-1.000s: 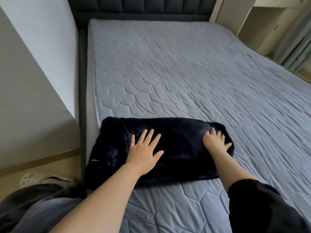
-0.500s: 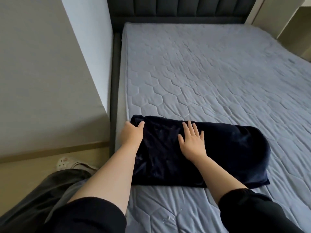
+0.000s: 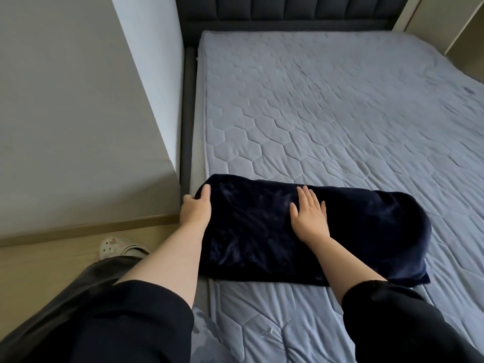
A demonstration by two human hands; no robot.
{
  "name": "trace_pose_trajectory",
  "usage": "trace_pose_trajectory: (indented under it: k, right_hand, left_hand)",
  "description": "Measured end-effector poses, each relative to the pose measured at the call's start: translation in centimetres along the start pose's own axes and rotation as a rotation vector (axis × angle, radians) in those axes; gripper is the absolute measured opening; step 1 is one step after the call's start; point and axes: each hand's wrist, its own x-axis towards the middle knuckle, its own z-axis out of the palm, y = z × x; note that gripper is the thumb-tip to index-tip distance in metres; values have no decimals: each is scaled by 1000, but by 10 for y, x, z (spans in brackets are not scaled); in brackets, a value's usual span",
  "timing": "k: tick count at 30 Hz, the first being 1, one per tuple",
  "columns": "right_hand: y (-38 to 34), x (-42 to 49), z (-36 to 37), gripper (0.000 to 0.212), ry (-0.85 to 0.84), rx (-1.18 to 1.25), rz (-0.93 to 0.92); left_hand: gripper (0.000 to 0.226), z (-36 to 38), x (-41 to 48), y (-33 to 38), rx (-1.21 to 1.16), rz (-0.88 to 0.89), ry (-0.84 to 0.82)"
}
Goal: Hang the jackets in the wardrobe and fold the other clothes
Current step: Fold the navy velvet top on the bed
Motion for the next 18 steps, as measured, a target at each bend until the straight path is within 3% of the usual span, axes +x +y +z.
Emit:
trace_pose_trajectory:
  k: [3, 5, 10, 13, 15, 18]
  right_hand:
    - [0, 0, 0, 56, 1, -19, 3]
    - [0, -1, 1, 56, -4, -32, 4]
    - [-2, -1, -4, 57, -60, -77, 17]
    - [-6, -1, -8, 57, -95, -77, 15]
    - [-11, 3, -19, 57, -114, 59, 58]
    - [-16, 3, -48, 56, -94, 672, 188]
  left_hand:
    - [91, -6, -8, 3, -61, -52, -353]
    - [83, -13, -7, 4, 48, 29, -476]
    - [66, -21, -9, 13, 339, 129, -495]
    - [57, -21, -17, 21, 99, 77, -529]
    - [53, -21, -24, 30, -139, 29, -597]
    - [44, -22, -29, 38, -325, -36, -710]
